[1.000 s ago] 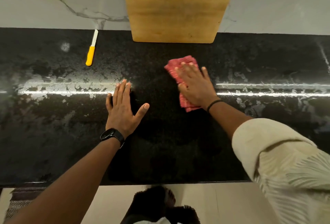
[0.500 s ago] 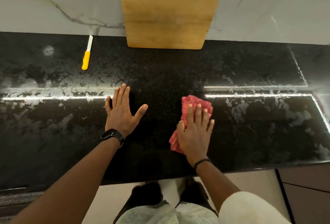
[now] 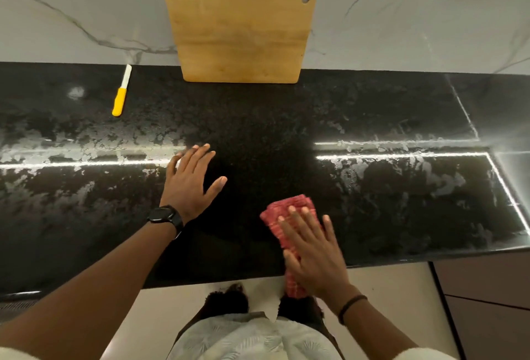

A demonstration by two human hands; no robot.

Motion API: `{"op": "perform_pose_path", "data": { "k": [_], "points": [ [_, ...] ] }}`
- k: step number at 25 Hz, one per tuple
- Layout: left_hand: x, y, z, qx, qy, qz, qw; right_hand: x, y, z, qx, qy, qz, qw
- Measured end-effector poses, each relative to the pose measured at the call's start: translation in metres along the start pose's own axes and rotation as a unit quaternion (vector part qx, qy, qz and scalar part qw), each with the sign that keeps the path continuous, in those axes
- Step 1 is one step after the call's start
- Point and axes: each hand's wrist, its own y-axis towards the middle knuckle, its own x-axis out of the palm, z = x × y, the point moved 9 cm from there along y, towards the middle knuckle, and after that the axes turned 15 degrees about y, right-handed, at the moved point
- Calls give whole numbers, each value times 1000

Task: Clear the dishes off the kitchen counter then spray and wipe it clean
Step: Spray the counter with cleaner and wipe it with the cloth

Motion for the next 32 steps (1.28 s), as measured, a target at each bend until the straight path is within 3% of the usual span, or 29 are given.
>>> {"op": "perform_pose_path", "data": {
  "k": [4,8,15,21,26,32],
  "points": [
    [2,29,68,0,-31,-16,999,-52,-6,111,140,21,47,989],
    [14,51,106,-47,-73,-38,995,-79,43,150,189,37,78,978],
    [24,53,109,-63,-70,-54,994,-81,133,123,139,60,60,987],
    [15,72,119,-68,-27,-36,997,-59,69,87,50,55,9,997],
    [16,123,149,-99,-60,-61,991,-82,47,157,123,42,57,990],
    [27,128,150,-117,-55,-53,990,-115,122,212,172,57,87,980]
  ]
}}
